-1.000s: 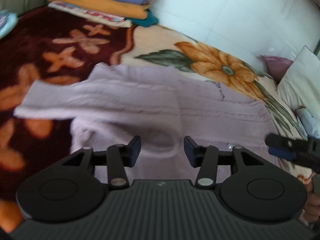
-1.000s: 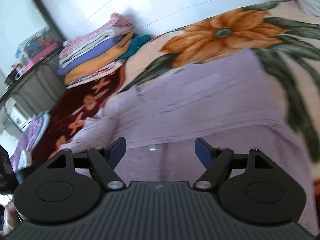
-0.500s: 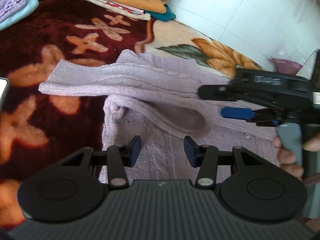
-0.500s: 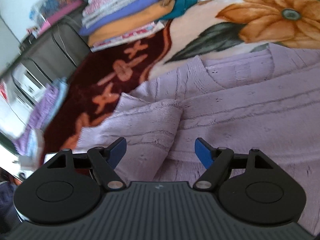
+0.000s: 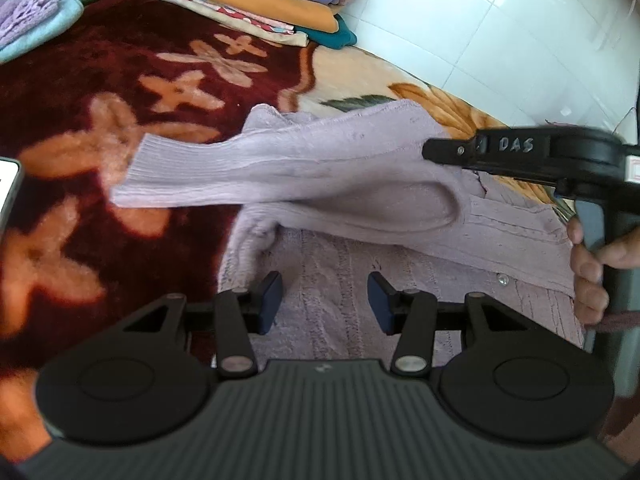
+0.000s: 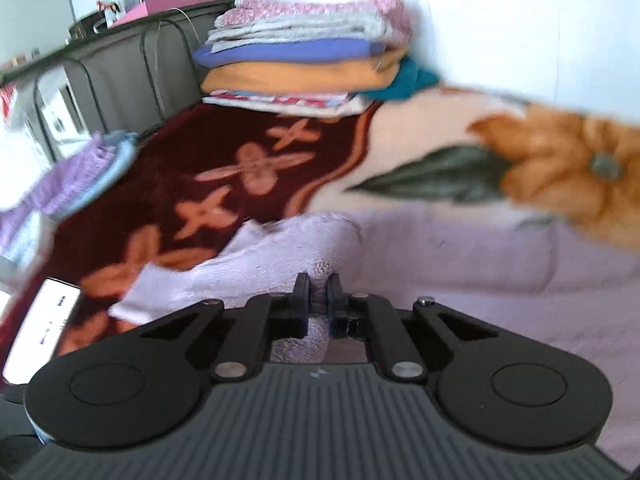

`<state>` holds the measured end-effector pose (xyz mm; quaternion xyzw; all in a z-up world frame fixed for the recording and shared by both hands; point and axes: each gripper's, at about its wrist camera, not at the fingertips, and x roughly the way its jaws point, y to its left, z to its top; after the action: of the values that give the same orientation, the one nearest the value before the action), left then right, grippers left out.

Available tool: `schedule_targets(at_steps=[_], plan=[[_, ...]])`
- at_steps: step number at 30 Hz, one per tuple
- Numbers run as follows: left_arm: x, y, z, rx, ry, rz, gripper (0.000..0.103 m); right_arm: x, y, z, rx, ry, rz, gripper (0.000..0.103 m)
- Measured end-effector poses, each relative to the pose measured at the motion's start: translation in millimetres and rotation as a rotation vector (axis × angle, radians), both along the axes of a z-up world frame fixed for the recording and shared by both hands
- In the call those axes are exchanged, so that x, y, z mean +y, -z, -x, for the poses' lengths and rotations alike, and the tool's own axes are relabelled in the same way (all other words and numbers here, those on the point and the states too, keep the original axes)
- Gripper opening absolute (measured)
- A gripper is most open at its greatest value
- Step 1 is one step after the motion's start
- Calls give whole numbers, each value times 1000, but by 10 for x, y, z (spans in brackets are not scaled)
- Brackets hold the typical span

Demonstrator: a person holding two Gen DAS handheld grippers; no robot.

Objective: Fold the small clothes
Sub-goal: 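Fold the side edge over the body with the right tool and release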

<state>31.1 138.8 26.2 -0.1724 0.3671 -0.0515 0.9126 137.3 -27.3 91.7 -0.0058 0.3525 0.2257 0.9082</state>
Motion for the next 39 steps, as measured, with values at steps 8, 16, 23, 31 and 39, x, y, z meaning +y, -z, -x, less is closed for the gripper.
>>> schedule_targets(at_steps=[8, 16, 23, 31, 39], plan=[[29, -70, 54, 1, -4, -8, 49, 21, 445, -129, 97, -20, 125, 17], [118, -186, 149, 21, 1, 5, 50, 187, 53, 210, -27, -84, 74, 66], [168, -125, 212, 60, 2, -2, 50, 627, -59, 491, -63, -301, 108, 67], [192, -80, 221, 61, 8, 20, 50, 916, 157, 362, 20, -339, 111, 67], [159, -54, 224, 55, 18, 14, 50, 1019, 312, 262, 70, -323, 106, 14]])
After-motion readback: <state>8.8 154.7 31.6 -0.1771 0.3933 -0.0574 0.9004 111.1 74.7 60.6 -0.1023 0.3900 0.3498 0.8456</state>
